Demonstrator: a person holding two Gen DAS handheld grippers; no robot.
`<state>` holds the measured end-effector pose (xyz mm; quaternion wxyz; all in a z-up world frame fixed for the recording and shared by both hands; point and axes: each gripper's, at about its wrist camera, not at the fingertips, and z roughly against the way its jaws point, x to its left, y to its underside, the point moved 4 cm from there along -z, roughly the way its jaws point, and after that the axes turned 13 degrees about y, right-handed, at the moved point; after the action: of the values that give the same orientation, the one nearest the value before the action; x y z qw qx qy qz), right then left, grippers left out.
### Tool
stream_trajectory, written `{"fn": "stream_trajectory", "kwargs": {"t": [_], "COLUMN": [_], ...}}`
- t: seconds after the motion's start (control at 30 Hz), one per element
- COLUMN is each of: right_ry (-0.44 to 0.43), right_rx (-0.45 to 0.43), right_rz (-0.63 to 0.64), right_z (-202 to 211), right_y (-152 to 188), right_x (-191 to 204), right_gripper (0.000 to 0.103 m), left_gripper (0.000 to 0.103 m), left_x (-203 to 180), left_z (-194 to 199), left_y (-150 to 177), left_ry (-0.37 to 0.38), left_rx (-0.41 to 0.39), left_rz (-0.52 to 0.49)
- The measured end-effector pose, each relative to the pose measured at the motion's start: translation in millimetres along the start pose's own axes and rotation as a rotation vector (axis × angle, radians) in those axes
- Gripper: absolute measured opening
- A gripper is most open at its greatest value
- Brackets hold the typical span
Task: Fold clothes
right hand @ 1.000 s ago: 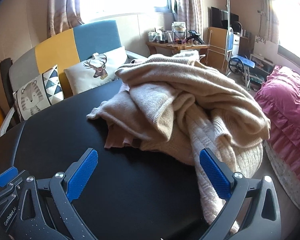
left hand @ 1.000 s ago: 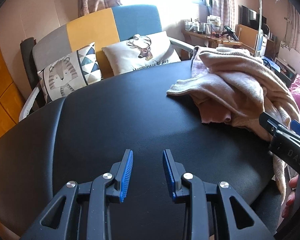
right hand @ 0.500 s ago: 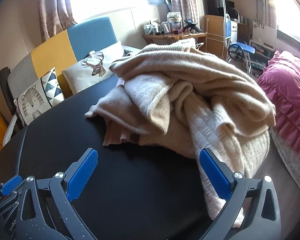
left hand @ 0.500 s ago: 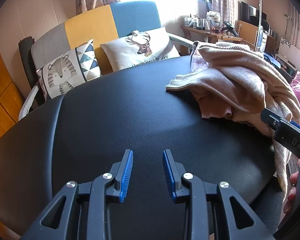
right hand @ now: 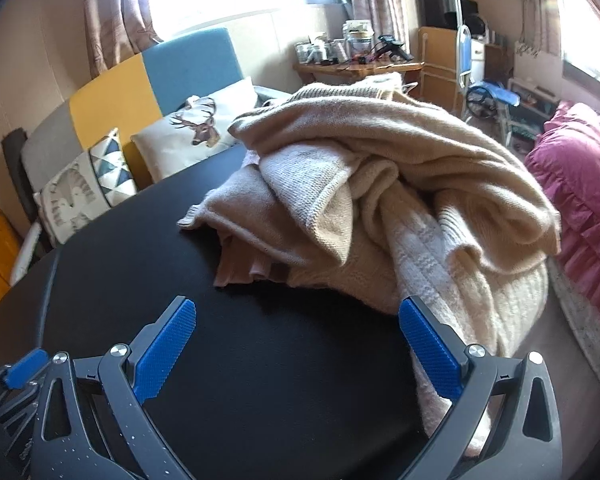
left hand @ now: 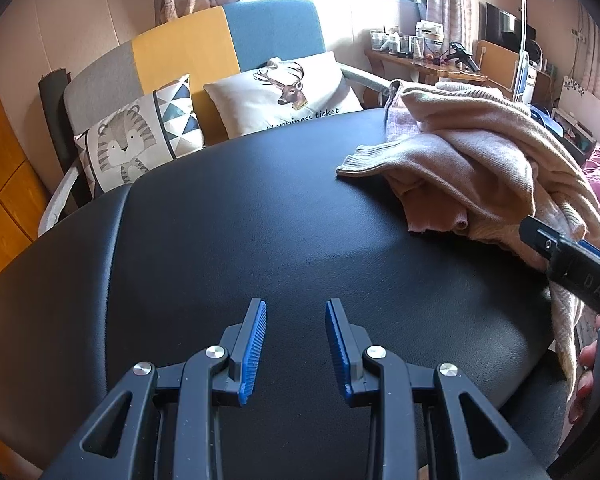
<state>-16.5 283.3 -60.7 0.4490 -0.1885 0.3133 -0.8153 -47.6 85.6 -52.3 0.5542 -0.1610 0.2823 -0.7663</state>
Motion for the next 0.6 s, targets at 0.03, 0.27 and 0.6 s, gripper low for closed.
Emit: {"fn": "stream_trajectory", "kwargs": {"t": [0.03, 0.27, 0.6], "right_ry": [0.002, -0.014, -0.046], "right_rx": [0.0, -0.027, -0.043], "right_rz": [-0.009, -0.104, -0.136], "right_z": [-0.2, 2.3, -5.7], "right_y": [-1.6, -5.3, 3.1], "right_x": [-3.7, -31.3, -41.5], "right_gripper": [0.103, 0.103, 0.103], "left_gripper": [0.031, 0.031, 0.031], "left_x": [-0.5, -21.8, -56.8], "left_z": [-1.4, -16.0, -21.5], "left_y": [-2.2, -38.6, -65.1], "left_ry": [-0.001, -0.066, -0.113], "left_rx": [0.002, 0.005, 0.026], "left_rz": [-0.007, -0.136, -0.219]}}
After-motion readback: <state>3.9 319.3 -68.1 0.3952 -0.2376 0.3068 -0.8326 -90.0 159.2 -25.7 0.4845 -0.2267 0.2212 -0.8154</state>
